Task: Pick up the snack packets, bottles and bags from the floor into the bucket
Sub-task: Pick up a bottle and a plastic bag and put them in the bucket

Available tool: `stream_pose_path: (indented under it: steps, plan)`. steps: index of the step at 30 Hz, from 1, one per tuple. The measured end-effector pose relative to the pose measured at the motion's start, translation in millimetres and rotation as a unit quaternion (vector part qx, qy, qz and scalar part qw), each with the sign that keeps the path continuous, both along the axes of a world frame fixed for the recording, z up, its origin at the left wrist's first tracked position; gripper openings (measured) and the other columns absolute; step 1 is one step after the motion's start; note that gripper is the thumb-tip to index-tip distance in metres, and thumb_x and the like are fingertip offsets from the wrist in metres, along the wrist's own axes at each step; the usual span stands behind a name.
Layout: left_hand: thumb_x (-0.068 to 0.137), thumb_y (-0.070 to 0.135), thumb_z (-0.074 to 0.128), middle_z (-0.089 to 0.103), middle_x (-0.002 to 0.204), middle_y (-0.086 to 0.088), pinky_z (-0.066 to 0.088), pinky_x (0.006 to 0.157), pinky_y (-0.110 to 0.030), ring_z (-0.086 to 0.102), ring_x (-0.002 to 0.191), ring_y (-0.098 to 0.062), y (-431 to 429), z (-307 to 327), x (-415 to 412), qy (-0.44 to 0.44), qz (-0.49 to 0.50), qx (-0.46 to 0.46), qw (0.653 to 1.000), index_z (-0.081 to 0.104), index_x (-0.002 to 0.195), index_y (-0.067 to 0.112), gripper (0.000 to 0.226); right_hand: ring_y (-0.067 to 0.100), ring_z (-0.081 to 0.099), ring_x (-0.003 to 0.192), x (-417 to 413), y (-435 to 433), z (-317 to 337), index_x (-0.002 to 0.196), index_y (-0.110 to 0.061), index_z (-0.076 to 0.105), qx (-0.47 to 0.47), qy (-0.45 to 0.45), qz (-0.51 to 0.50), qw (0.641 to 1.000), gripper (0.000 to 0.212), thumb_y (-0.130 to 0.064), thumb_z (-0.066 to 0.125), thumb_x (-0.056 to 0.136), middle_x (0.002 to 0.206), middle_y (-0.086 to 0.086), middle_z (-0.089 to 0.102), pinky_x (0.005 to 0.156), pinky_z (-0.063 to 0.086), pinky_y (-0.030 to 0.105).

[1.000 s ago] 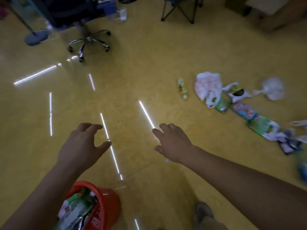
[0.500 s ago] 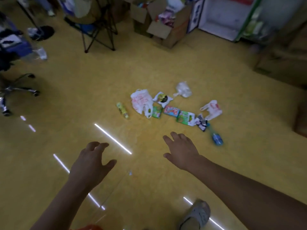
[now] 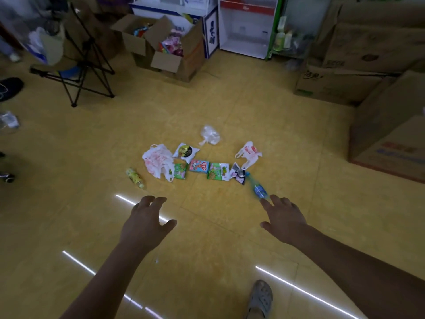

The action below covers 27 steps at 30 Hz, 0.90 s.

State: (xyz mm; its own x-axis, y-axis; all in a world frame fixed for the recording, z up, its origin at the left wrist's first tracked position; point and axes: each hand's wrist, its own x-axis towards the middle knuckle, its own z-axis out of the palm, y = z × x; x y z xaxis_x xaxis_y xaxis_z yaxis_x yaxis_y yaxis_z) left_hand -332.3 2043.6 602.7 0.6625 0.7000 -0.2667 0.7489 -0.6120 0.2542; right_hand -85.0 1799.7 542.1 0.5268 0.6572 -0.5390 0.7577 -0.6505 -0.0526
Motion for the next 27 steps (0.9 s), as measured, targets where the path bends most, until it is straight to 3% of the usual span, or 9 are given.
stream_pose_path:
  steps: [12,27]
  plan:
    - [0.076,0.052,0.072,0.045,0.14,-0.001,0.051,0.091,-0.046,0.048,0.125,-0.023,-49.2,-20.1,131.6,0.024,-0.026,-0.038,0.999,0.047,0.14,0.027,0.073,0.03,0.034,0.134,109.6,-66.0,1.7,0.152,-0.026,0.017,0.0,0.013,-0.044,0.999,0.074,-0.055,0.049,0.092,0.153,0.007,0.026,0.104,0.039,0.041]
    - [0.077,0.051,0.072,0.042,0.142,-0.004,0.048,0.095,-0.044,0.045,0.126,-0.027,-25.6,-40.6,228.5,0.043,-0.053,-0.032,0.997,0.045,0.141,0.026,0.074,0.03,0.039,0.129,189.2,-66.1,-3.6,0.151,-0.025,0.019,-0.02,0.006,-0.065,0.998,0.072,-0.054,0.05,0.092,0.149,0.007,0.031,0.099,0.043,0.041]
